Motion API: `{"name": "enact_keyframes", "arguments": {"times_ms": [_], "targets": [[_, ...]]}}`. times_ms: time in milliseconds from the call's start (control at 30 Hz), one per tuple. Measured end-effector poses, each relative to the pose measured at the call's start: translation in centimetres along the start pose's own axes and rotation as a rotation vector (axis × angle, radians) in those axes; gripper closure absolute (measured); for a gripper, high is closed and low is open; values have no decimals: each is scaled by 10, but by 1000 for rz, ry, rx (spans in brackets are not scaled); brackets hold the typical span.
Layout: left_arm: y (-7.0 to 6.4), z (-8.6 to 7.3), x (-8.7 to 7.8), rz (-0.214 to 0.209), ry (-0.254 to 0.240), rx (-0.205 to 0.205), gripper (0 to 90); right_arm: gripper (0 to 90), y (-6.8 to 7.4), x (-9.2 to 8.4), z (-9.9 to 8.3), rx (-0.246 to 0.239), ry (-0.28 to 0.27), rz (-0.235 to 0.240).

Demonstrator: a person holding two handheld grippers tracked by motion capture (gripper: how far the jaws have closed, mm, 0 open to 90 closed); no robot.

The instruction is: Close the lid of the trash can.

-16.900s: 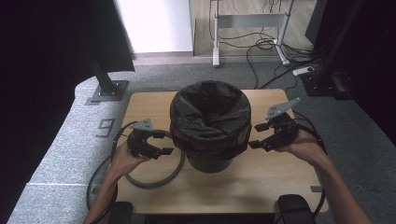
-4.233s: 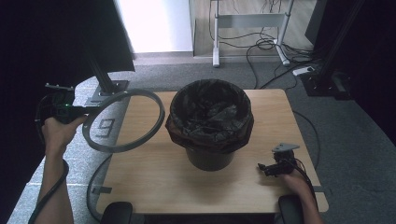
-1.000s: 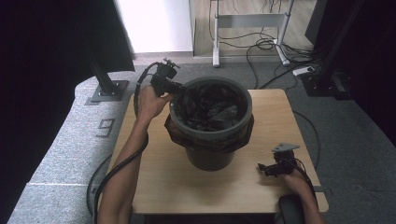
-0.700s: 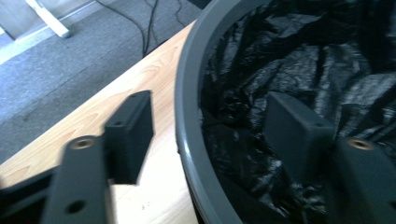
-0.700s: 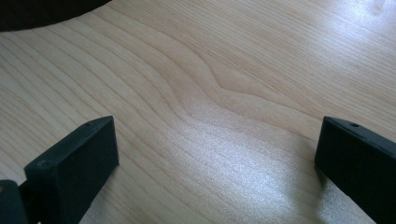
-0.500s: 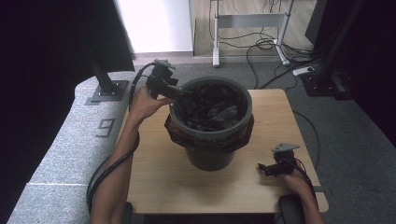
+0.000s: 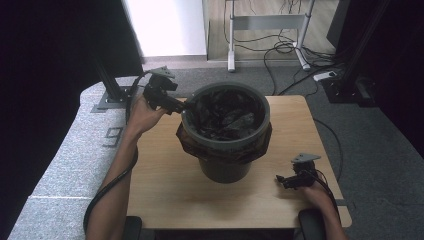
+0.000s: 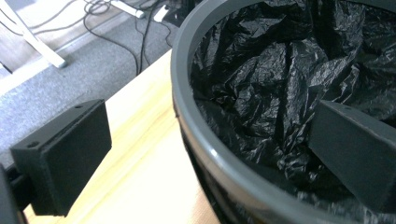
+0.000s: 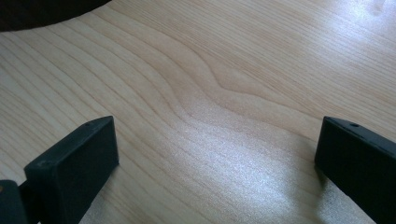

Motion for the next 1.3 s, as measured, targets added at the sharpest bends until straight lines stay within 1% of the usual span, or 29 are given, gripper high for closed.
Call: {"name": "enact_keyframes", "arguments": {"times_ms": [67,133,233,400,533,800,900,1000,1067,1300], "targets": [[3,-5,-4,-4,-7,-10,0,0,0,0,0,0,0,0],[6,-10,-7,-3,-2,-16,0,0,0,0,0,0,0,0],[10,-19,-9,16,11,-21,0,0,0,0,0,0,0,0],[17,-33,-15,57,8,-36,0,0,0,0,0,0,0,0],[19,-45,-19,71,1,-37,0,0,0,0,0,1,0,0],[26,-71,-25,89,-8,-65,0,0,0,0,0,0,1,0],[27,-79,-26,97,-28,-62,0,0,0,0,0,0,1,0],[28,-88,-26,97,-33,-77,0,0,0,0,0,0,1,0],[28,-93,-25,101,-30,-75,0,0,0,0,0,0,1,0],[30,-116,-20,114,-16,-97,0,0,0,0,0,0,1,0]]}}
Point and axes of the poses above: each handheld gripper's, and its own axes: x roughly forward along the jaws, z roughly out of its top, y roughly to its left, the point moved 3 cm from there along x, roughly forward along the jaws, and after that the axes turned 2 degrees about y, right-handed, at the moved point
